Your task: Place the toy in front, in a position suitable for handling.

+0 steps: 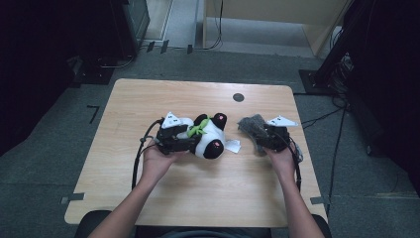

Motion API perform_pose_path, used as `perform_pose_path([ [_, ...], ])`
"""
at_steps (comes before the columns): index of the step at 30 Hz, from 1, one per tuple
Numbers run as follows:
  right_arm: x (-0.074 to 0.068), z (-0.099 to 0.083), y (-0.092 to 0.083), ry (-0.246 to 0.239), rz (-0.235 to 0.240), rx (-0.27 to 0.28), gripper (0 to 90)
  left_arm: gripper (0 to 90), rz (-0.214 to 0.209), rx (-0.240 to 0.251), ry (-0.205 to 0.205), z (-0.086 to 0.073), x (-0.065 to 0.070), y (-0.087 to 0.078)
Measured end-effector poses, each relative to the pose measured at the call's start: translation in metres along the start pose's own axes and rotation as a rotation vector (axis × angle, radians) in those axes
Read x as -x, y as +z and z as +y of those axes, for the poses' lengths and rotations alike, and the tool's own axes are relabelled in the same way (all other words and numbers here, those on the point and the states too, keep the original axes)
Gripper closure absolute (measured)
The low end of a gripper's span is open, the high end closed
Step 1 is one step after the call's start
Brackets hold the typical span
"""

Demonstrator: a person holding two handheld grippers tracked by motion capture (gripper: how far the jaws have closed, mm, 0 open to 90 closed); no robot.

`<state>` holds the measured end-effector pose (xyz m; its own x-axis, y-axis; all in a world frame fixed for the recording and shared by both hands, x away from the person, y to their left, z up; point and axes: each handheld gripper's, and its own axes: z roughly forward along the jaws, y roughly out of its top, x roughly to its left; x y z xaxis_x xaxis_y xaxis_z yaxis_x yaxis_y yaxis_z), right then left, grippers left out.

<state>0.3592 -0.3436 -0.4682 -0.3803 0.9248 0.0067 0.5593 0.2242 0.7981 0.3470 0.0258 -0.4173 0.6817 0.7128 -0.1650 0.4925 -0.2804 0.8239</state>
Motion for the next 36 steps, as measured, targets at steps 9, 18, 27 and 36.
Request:
perform_pose_path([
  [9,0.008,-0.004,0.022,-0.011,0.009,-0.059,51.5,27.7,0.01,0.0,0.0,-0.006,-0.024,-0.018],
  [18,0.016,-0.013,0.032,0.036,0.025,-0.1,63.1,24.9,-0.005,0.01,-0.009,-0.025,-0.041,-0.028],
  [27,0.018,-0.016,0.037,0.033,0.032,-0.115,68.9,18.9,-0.024,-0.016,-0.031,-0.04,-0.049,-0.024],
  [36,0.02,-0.017,0.04,0.058,0.053,-0.132,72.6,14.9,-0.007,-0.007,-0.026,-0.049,-0.058,-0.018],
])
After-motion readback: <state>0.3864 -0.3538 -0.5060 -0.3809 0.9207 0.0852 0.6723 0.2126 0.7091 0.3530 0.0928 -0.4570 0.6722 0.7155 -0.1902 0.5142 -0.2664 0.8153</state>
